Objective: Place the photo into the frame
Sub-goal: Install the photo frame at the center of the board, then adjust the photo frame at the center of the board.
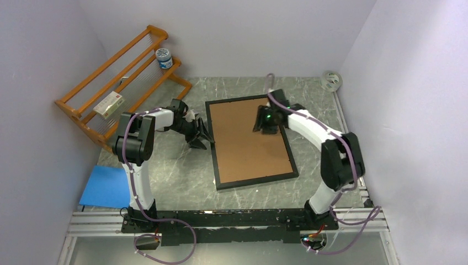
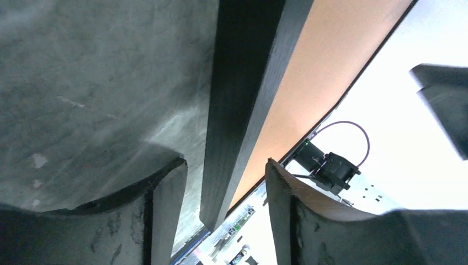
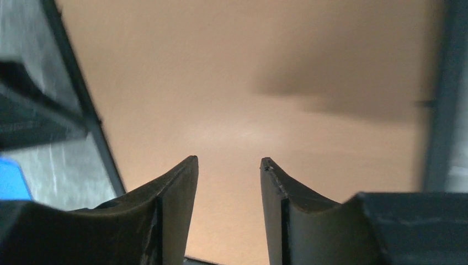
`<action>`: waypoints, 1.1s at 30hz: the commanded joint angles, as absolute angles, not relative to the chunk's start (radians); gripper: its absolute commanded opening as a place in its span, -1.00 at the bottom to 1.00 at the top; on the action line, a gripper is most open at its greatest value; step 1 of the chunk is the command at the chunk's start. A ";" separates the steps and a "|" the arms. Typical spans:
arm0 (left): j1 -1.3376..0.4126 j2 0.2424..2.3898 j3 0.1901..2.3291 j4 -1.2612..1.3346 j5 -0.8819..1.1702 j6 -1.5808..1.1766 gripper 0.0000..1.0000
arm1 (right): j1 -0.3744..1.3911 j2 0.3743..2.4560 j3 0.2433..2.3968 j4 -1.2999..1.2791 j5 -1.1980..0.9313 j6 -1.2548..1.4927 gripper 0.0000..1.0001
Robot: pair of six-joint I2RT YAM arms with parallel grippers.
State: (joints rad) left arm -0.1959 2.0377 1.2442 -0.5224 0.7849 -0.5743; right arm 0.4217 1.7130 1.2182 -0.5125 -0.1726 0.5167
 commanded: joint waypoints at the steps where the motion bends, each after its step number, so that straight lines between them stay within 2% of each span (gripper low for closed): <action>1: -0.196 2.013 1.253 -0.461 0.745 -0.563 0.26 | 0.287 1.611 1.182 -0.535 0.026 0.542 0.14; 3: -0.196 2.015 1.255 -0.450 0.751 -0.571 0.29 | 0.230 1.602 1.171 -0.555 0.064 0.539 0.37; 5: -0.196 2.024 1.265 -0.451 0.752 -0.576 0.30 | 0.188 1.606 1.161 -0.573 0.083 0.531 0.51; 10: -0.196 2.054 1.299 -0.447 0.756 -0.588 0.31 | 0.131 1.624 1.113 -0.561 0.068 0.514 0.71; 21: -0.199 2.129 1.410 -0.427 0.789 -0.624 0.27 | 0.112 1.625 0.962 -0.513 -0.181 0.500 0.71; 33: -0.207 2.198 1.505 -0.390 0.821 -0.638 0.23 | 0.168 1.457 0.833 -0.500 -0.372 0.509 0.69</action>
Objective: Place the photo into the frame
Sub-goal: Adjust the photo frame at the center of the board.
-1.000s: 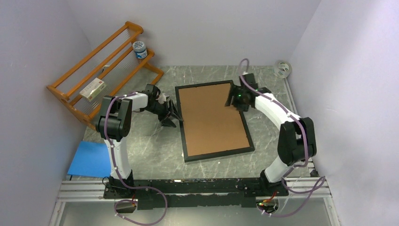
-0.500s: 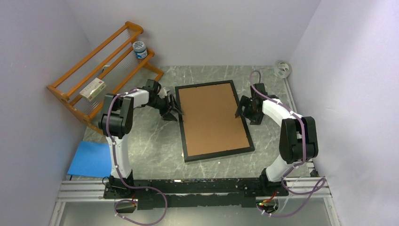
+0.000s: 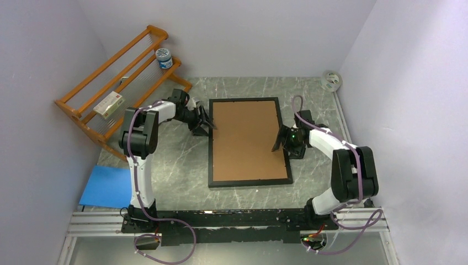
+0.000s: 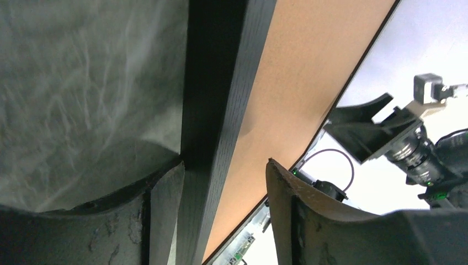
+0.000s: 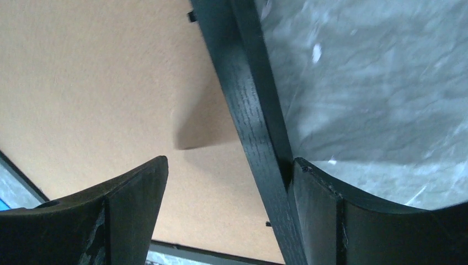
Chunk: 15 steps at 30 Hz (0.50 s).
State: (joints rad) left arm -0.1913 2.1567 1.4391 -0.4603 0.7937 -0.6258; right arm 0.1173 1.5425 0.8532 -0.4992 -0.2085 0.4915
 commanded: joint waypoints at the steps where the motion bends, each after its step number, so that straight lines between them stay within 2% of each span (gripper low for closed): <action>1: -0.211 2.211 1.518 -0.384 0.827 -0.645 0.18 | 0.185 1.446 0.826 -0.498 -0.390 0.508 0.69; 6: -0.233 2.272 1.583 -0.365 0.843 -0.671 0.06 | 0.314 1.422 0.779 -0.434 -0.458 0.531 0.68; 12: -0.264 2.364 1.704 -0.328 0.931 -0.657 0.03 | 0.437 1.409 0.753 -0.313 -0.514 0.566 0.68; 15: -0.278 2.403 1.788 -0.466 0.882 -0.620 0.03 | 0.469 1.421 0.792 -0.377 -0.417 0.559 0.67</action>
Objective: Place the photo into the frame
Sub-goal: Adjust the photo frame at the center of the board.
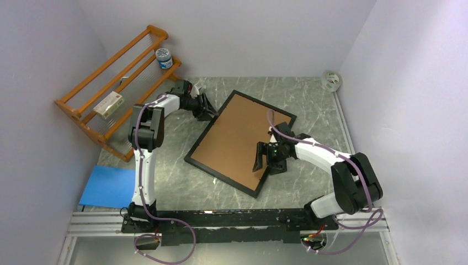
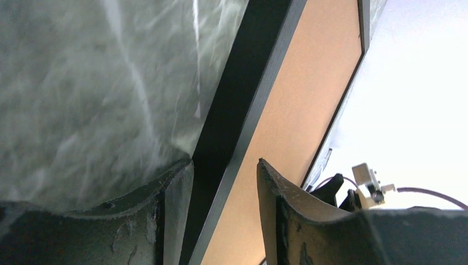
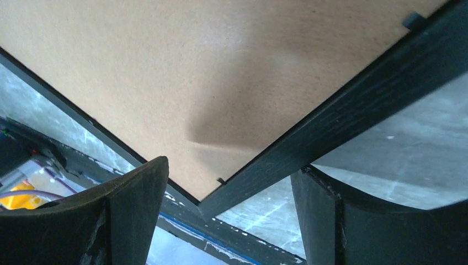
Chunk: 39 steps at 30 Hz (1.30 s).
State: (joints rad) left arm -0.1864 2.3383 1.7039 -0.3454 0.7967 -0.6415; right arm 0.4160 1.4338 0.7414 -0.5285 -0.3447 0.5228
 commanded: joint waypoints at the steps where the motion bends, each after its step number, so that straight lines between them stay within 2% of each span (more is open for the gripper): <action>1: -0.277 2.402 1.797 -0.507 0.842 -0.605 0.07 | 0.474 1.417 0.809 -0.422 -0.346 0.563 0.67; 4: -0.265 2.360 1.784 -0.576 0.712 -0.572 0.22 | 0.474 1.376 0.837 -0.527 -0.148 0.598 0.67; 9: -0.203 2.259 1.748 -0.639 0.594 -0.530 0.48 | 0.474 1.289 0.873 -0.603 -0.014 0.605 0.68; 13: -0.162 2.143 1.693 -0.660 0.555 -0.488 0.67 | 0.484 1.292 0.913 -0.539 -0.091 0.552 0.62; 17: -0.141 1.996 1.582 -0.676 0.505 -0.467 0.71 | 0.530 1.375 0.990 -0.435 -0.213 0.496 0.46; 21: -0.132 1.810 1.376 -0.657 0.404 -0.528 0.65 | 0.584 1.518 1.100 -0.355 -0.369 0.465 0.30; 25: -0.132 1.578 1.129 -0.581 0.373 -0.634 0.66 | 0.654 1.696 1.242 -0.335 -0.477 0.454 0.20; 28: -0.132 1.488 1.009 -0.563 0.386 -0.663 0.62 | 0.701 1.837 1.362 -0.355 -0.584 0.434 -0.09; 30: -0.132 1.468 0.941 -0.537 0.428 -0.653 0.52 | 0.727 1.927 1.442 -0.372 -0.679 0.412 -0.36; 32: -0.135 1.474 0.901 -0.519 0.475 -0.627 0.27 | 0.748 2.010 1.523 -0.410 -0.755 0.393 -0.52; 39: -0.140 1.528 0.829 -0.508 0.479 -0.592 0.03 | 0.805 2.167 1.682 -0.503 -0.829 0.367 -0.61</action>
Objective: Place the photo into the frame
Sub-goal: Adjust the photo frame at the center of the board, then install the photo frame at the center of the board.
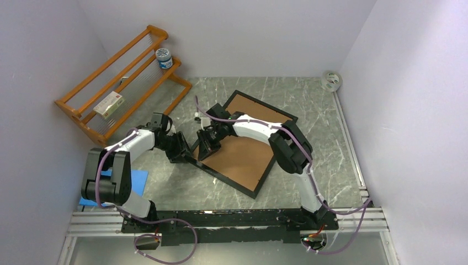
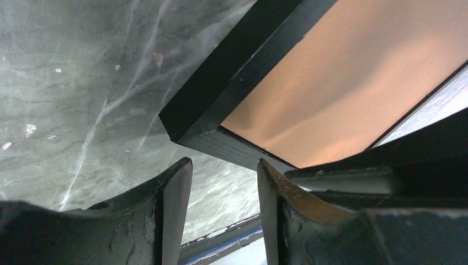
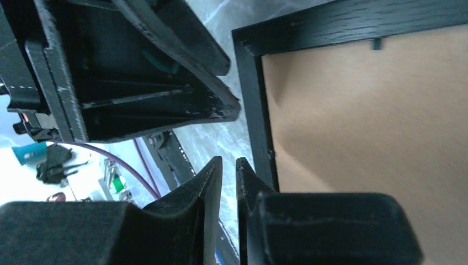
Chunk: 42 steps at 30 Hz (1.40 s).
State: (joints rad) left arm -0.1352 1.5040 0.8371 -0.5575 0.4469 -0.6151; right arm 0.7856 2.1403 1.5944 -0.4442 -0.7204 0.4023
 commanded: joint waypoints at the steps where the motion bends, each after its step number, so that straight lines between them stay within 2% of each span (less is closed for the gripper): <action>1: -0.140 1.539 0.828 -0.508 0.480 -0.593 0.01 | 0.809 2.181 1.699 -0.522 -0.825 0.360 -0.61; 6: -0.140 1.610 0.846 -0.531 0.453 -0.584 -0.05 | 0.823 2.250 1.773 -0.624 -0.792 0.330 -0.54; 15: -0.140 1.651 0.867 -0.563 0.409 -0.559 -0.30 | 0.822 2.291 1.783 -0.694 -0.727 0.319 -0.47; 42: -0.140 1.657 0.865 -0.550 0.443 -0.562 -0.40 | 0.755 2.364 1.752 -0.606 -0.596 0.352 -0.42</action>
State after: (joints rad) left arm -0.1341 1.6283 0.8627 -0.5861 0.4904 -0.5877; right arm 0.7811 2.3150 1.7668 -0.6540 -0.8097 0.3779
